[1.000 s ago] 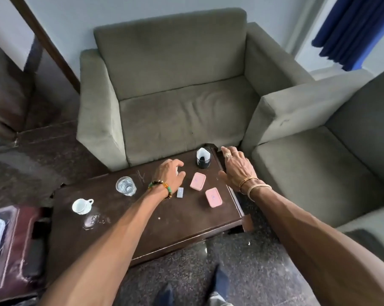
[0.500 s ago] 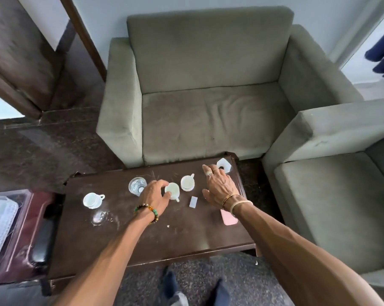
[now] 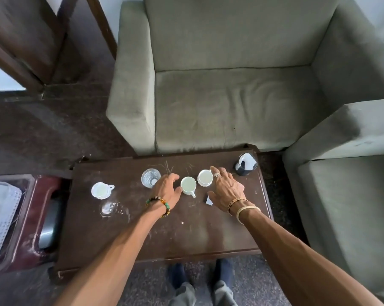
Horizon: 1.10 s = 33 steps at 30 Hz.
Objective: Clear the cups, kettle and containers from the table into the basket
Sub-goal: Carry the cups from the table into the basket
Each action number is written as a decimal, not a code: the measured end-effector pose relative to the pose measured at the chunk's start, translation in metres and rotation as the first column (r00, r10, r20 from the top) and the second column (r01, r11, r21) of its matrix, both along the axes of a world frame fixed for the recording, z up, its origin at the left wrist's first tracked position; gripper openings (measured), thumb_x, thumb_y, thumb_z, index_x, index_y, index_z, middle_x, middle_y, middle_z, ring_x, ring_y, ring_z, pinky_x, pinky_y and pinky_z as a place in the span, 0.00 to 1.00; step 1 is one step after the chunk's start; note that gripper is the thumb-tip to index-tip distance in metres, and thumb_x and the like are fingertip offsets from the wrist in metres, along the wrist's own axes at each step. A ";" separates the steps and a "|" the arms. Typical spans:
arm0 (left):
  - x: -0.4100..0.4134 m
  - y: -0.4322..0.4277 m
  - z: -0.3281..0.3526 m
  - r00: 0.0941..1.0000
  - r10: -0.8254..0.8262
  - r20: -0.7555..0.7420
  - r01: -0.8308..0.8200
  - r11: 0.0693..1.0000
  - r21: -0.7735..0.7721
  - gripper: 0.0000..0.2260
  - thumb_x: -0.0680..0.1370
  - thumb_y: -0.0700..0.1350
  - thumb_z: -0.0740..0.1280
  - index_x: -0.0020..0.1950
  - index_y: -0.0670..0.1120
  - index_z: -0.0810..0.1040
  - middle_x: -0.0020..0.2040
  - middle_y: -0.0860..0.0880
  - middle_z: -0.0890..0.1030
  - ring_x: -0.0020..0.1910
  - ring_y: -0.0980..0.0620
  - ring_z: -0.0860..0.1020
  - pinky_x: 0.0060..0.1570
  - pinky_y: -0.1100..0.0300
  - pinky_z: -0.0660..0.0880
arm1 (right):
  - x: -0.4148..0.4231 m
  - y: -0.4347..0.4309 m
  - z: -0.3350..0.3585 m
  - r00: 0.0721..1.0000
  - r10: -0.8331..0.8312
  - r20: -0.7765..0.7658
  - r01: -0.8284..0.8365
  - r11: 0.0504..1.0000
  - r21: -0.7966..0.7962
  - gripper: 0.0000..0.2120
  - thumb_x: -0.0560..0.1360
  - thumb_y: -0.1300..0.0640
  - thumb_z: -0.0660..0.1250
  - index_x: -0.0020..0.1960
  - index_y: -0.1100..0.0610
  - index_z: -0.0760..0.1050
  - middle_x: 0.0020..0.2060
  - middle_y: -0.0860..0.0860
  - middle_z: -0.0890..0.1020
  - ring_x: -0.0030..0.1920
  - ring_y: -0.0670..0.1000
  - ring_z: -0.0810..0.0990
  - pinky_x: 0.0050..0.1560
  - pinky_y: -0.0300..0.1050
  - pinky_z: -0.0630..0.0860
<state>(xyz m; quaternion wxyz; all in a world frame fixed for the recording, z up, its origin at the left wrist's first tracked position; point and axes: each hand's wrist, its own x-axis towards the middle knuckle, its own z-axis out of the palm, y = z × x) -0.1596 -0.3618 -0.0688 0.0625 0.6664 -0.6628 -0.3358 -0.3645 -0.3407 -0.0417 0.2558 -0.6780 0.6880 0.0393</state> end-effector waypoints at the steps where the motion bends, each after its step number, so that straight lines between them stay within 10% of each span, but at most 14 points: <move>1: 0.000 -0.003 -0.008 1.000 0.007 0.000 -0.007 1.000 0.009 0.19 0.75 0.47 0.69 0.65 0.47 0.74 0.61 0.47 0.79 0.58 0.48 0.79 0.58 0.52 0.76 | 0.001 -0.004 -0.009 1.000 0.004 0.009 -0.004 1.000 0.019 0.38 0.75 0.51 0.67 0.79 0.53 0.51 0.74 0.52 0.61 0.70 0.56 0.67 0.62 0.51 0.70; 23: -0.018 -0.012 -0.194 0.964 0.266 -0.016 -0.251 0.924 0.288 0.33 0.73 0.37 0.70 0.75 0.47 0.61 0.70 0.46 0.71 0.65 0.46 0.75 0.64 0.48 0.73 | 0.051 -0.040 -0.199 0.990 0.017 0.143 -0.041 0.985 0.167 0.45 0.70 0.57 0.72 0.78 0.58 0.48 0.73 0.57 0.61 0.65 0.62 0.74 0.61 0.52 0.74; 33: -0.026 -0.018 -0.195 0.888 0.423 -0.177 -0.353 0.877 0.327 0.25 0.71 0.31 0.67 0.66 0.49 0.74 0.56 0.49 0.83 0.48 0.51 0.82 0.54 0.54 0.79 | 0.061 -0.053 -0.217 0.991 -0.027 0.128 0.011 0.992 0.122 0.37 0.71 0.55 0.74 0.74 0.57 0.58 0.64 0.57 0.68 0.54 0.65 0.79 0.51 0.58 0.78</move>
